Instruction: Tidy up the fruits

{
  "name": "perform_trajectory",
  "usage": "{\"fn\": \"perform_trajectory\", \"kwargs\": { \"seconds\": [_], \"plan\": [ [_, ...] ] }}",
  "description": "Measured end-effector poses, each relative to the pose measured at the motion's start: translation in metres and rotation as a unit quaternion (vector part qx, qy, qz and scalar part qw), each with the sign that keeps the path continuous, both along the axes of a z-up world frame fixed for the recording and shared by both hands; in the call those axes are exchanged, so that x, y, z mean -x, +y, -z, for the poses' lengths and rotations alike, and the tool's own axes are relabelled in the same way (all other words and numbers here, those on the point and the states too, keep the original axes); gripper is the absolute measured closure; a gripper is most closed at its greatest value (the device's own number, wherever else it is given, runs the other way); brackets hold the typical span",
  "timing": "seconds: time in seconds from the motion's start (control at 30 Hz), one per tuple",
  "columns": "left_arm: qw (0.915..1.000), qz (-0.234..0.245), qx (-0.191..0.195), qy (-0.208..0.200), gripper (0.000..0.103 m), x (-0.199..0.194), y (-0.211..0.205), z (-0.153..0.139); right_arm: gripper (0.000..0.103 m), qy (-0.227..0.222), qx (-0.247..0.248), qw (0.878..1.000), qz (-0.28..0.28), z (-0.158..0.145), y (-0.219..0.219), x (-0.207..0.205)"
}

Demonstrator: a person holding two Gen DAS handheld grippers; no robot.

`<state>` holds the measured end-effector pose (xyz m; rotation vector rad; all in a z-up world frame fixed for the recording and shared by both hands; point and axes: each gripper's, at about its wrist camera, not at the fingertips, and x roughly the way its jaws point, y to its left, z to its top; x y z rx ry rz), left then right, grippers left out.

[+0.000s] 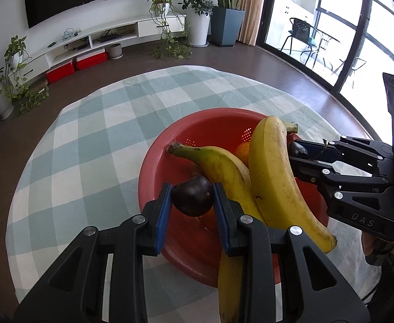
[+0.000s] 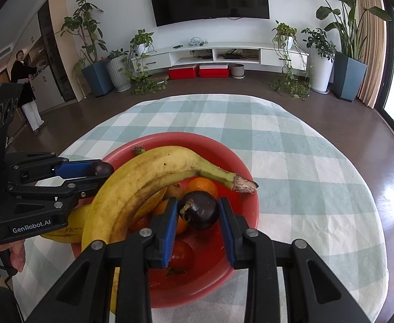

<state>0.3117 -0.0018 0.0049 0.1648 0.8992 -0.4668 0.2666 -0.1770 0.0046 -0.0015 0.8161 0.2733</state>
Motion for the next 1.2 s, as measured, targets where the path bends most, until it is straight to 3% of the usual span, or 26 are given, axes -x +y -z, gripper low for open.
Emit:
{"fn": "perform_trajectory", "kwargs": {
  "seconds": [0.2,0.3,0.37,0.53,0.6,0.67,0.73,0.9,1.1,1.2],
  "plan": [
    [1.0,-0.007,0.007,-0.003,0.074,-0.005,0.001,0.004,0.07,0.001,0.004,1.0,0.0,0.006,0.0,0.001],
    [0.9998,-0.013,0.008,-0.01,0.061,-0.003,0.003,0.002,0.066,-0.002,0.004,1.0,0.0,0.005,-0.001,0.002],
    [0.9996,-0.022,0.008,-0.018,0.041,-0.001,0.005,-0.001,0.063,-0.007,0.004,1.0,0.003,0.004,-0.002,0.003],
    [0.9991,-0.03,0.011,-0.026,0.036,0.005,0.009,-0.005,0.06,-0.014,-0.001,1.0,0.009,-0.002,-0.006,0.009],
    [0.9985,-0.037,0.014,-0.038,0.028,0.013,0.013,-0.013,0.045,-0.022,-0.002,1.0,0.018,-0.008,-0.009,0.015],
    [0.9967,-0.054,0.013,-0.06,0.012,0.026,0.019,-0.024,0.03,-0.037,-0.005,0.999,0.036,-0.017,-0.015,0.025],
    [0.9931,-0.076,0.018,-0.087,0.0,0.045,0.026,-0.038,0.025,-0.057,-0.012,0.997,0.05,-0.029,-0.022,0.038],
    [0.9804,-0.119,0.019,-0.156,0.0,0.105,0.036,-0.073,0.001,-0.13,-0.017,0.987,0.09,-0.059,-0.036,0.09],
    [0.9678,-0.133,0.023,-0.213,0.0,0.192,0.027,-0.108,0.0,-0.211,-0.015,0.97,0.123,-0.09,-0.042,0.164],
    [0.947,-0.193,-0.02,-0.256,0.0,0.238,0.02,-0.118,0.0,-0.233,-0.032,0.964,0.122,-0.105,-0.045,0.194]
  ]
}}
